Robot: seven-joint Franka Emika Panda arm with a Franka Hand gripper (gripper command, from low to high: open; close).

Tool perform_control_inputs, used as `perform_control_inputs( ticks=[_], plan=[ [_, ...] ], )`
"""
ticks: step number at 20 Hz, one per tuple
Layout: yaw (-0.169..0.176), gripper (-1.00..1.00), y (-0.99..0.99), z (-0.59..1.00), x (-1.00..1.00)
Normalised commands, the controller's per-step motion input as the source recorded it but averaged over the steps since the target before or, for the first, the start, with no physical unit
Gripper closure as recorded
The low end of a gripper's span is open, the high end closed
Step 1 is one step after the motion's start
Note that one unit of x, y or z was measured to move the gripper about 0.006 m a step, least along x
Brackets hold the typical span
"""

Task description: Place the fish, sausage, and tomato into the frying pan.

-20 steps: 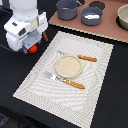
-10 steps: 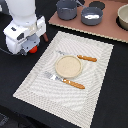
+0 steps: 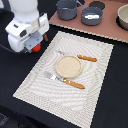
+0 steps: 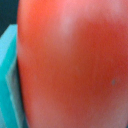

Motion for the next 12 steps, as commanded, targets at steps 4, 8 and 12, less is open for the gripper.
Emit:
perform_control_inputs(
  ticks=[4, 8, 12],
  plan=[
    [0.000, 1.00, 0.73, 1.00, 1.00],
    [0.000, 1.00, 0.72, 1.00, 1.00],
    [0.000, 1.00, 0.69, 0.95, 1.00]
  ],
)
